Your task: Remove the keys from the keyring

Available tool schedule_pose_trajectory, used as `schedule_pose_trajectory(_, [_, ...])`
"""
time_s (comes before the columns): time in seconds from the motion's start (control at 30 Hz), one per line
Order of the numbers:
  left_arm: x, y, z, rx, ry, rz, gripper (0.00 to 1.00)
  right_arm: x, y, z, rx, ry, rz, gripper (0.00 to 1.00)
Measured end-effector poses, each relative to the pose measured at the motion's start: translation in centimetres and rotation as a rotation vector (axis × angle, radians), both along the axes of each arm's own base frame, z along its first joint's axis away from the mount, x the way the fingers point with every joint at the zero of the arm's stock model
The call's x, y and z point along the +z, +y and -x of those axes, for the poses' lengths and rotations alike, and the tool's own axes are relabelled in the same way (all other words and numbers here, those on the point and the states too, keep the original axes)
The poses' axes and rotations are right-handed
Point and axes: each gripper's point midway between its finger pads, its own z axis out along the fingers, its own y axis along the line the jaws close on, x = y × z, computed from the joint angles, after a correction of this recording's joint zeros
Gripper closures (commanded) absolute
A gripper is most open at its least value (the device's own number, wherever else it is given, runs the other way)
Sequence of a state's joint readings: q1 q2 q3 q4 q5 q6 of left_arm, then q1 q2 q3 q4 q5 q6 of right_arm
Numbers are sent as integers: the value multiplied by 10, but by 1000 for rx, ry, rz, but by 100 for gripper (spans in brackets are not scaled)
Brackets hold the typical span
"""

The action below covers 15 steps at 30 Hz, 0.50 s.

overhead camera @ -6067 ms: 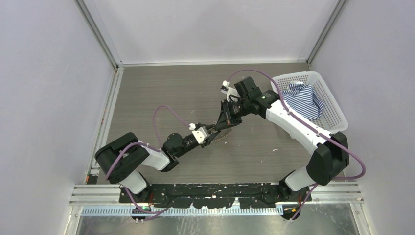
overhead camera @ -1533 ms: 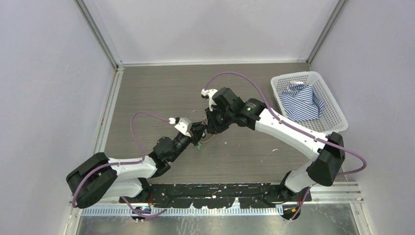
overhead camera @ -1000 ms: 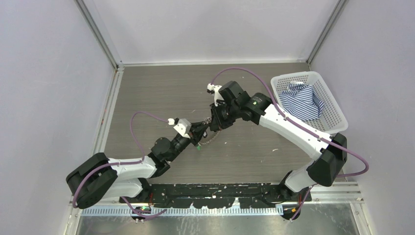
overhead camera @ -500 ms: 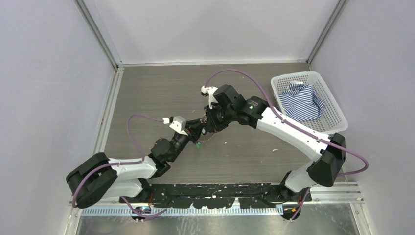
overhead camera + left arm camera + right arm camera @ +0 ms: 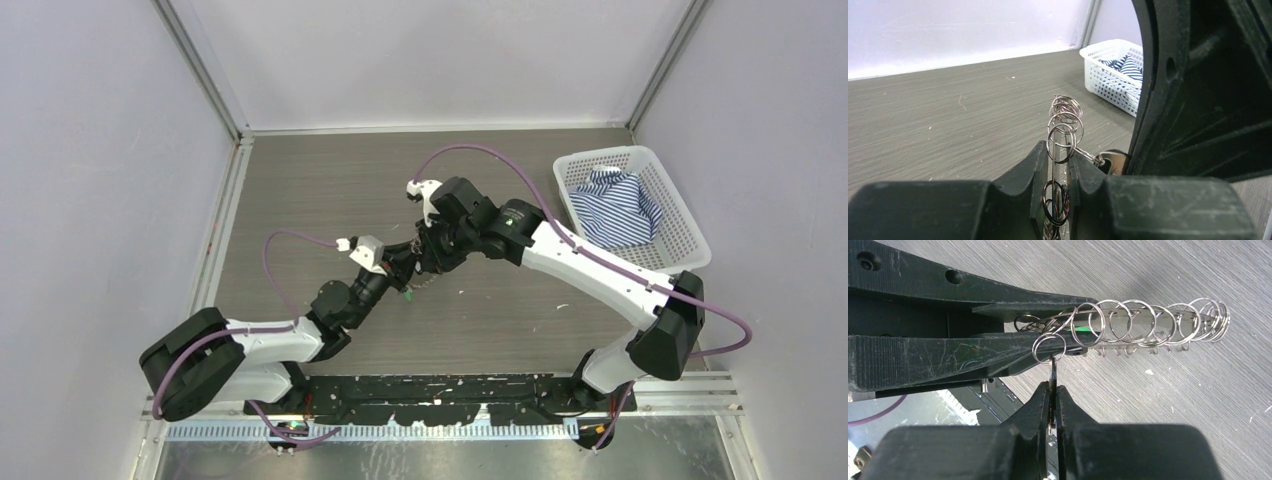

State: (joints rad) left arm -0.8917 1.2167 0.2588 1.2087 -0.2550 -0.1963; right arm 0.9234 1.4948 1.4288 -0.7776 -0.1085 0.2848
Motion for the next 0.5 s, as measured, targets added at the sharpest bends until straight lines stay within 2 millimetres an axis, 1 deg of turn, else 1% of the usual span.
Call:
schedule_pose_trajectory(0.03, [0,-2,1,-12,-5,-3,99,1,-2,0,-3,4,6,99])
schedule_pose_trajectory(0.13, [0,-7,4,-44,-29,-18,89,6,-9,-2,-17,18,18,99])
schedule_pose_trajectory(0.2, [0,-10,5,-66,-44,-28,77,10,-14,-2,-22,27,23,99])
schedule_pose_trajectory(0.27, [-1,-14,6,-88,-62,-42,68,14,-17,-2,-22,36,24,99])
schedule_pose_trajectory(0.37, [-8,-18,7,-113,-78,-74,62,12,-24,-1,-25,63,41,99])
schedule_pose_trajectory(0.5, [-23,-28,11,-175,-77,-123,59,5,-33,-1,-38,102,66,99])
